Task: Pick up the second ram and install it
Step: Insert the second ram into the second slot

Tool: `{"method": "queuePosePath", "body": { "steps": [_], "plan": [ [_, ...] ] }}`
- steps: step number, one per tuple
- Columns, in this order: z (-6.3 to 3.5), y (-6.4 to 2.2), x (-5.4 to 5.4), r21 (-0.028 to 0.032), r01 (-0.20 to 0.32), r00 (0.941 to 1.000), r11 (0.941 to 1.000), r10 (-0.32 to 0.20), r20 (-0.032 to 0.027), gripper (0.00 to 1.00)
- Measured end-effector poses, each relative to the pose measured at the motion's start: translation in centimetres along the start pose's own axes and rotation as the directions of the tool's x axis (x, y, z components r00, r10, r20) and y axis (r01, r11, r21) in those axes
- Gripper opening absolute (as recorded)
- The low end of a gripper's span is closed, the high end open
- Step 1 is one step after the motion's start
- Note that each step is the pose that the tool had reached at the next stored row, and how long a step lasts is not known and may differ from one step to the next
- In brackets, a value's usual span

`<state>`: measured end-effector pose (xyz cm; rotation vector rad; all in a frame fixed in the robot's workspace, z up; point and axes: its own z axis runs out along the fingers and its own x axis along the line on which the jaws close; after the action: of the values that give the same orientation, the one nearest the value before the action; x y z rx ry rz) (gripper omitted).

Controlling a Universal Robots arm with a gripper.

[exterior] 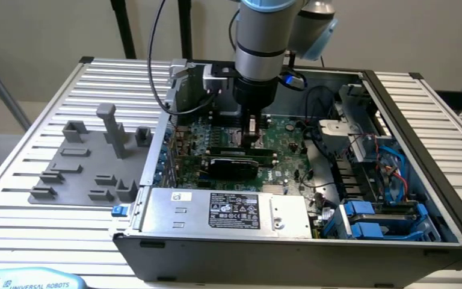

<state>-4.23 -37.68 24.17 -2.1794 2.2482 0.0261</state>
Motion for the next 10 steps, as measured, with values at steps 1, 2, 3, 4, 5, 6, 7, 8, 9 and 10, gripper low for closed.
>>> {"method": "queuePosePath", "body": {
  "steps": [1, 2, 3, 4, 5, 6, 7, 8, 9, 10],
  "plan": [
    [-0.08, 0.01, 0.0, -0.0001, 0.0, 1.0, 1.0, 0.0, 0.0019, 0.2],
    [-0.09, 0.01, 0.0, 0.0, 0.0, 1.0, 1.0, 0.0, 0.0034, 0.13],
    [-0.08, 0.02, -0.01, 0.0001, 0.0, 1.0, 1.0, 0.0, 0.0039, 0.13],
    [-0.09, 0.05, -0.01, 0.0, 0.0, 1.0, 1.0, 0.0, 0.0041, 0.11],
    [-0.09, 0.08, 0.0, 0.0, 0.0, 1.0, 1.0, 0.0, 0.0041, 0.11],
    [-0.09, 0.1, 0.0, 0.0, 0.0, 1.0, 1.0, 0.0, 0.0041, 0.11],
    [-0.09, 0.1, 0.0, -0.0001, 0.0, 1.0, 1.0, 0.0, 0.0041, 0.11],
    [-0.09, 0.1, 0.0, -0.0001, 0.0, 1.0, 1.0, 0.0, 0.004, 0.11],
    [-0.09, 0.11, 0.0, -0.0002, 0.0, 1.0, 1.0, 0.0, 0.004, 0.11],
    [-0.09, 0.11, 0.0, -0.0003, 0.0, 1.0, 1.0, 0.0, 0.004, 0.11]
  ]
}}
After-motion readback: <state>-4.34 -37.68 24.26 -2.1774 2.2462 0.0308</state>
